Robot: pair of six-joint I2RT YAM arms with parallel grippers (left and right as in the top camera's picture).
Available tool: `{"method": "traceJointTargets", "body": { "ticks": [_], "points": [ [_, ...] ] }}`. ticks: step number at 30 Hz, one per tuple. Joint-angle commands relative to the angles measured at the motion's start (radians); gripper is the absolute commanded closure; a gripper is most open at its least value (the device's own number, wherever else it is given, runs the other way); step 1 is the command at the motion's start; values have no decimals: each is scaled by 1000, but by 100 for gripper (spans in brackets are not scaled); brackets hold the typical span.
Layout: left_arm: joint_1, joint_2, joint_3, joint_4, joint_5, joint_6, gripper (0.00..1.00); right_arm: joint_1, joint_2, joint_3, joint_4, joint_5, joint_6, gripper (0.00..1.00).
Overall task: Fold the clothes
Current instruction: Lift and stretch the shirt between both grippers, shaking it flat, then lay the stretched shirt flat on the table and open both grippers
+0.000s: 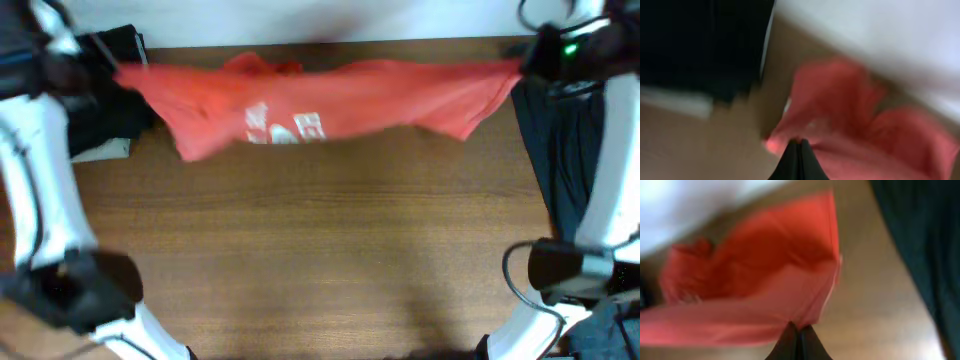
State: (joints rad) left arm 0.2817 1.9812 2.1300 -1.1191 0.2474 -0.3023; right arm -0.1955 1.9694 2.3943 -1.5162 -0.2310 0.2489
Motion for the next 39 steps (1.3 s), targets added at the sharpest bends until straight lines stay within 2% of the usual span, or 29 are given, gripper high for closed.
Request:
{"method": "traceJointTargets", "body": {
  "ticks": [1, 6, 12, 15, 17, 23, 28, 33, 39],
  "points": [
    [3, -30, -5, -95, -10, 37, 100, -2, -45, -34, -36, 6, -13, 96],
    [2, -232, -5, -253, -148, 42, 100, -2, -127, -34, -98, 35, -5, 96],
    [2, -384, -5, -458, -170, 41, 100, -2, -239, -44, -183, 89, -5, 96],
    [3, -436, -5, -514, -206, 38, 100, 0, -367, -156, -183, 82, 3, 96],
    [2, -478, -7, -569, -287, 20, 100, 0, -519, -357, -179, 91, 2, 96],
    [2, -675, -249, -569, -289, 5, 100, -2, -761, -786, -92, 109, 33, 96],
    [2, -820, -419, -552, -286, 4, 100, -2, -820, -902, -37, 109, 74, 96],
    [2, -830, -579, -353, -142, -14, 100, -1, -789, -980, 48, 108, 85, 96],
    [2, -748, -823, -145, -148, -53, 100, -2, -789, -1181, 176, 108, 135, 96]
  ]
}}
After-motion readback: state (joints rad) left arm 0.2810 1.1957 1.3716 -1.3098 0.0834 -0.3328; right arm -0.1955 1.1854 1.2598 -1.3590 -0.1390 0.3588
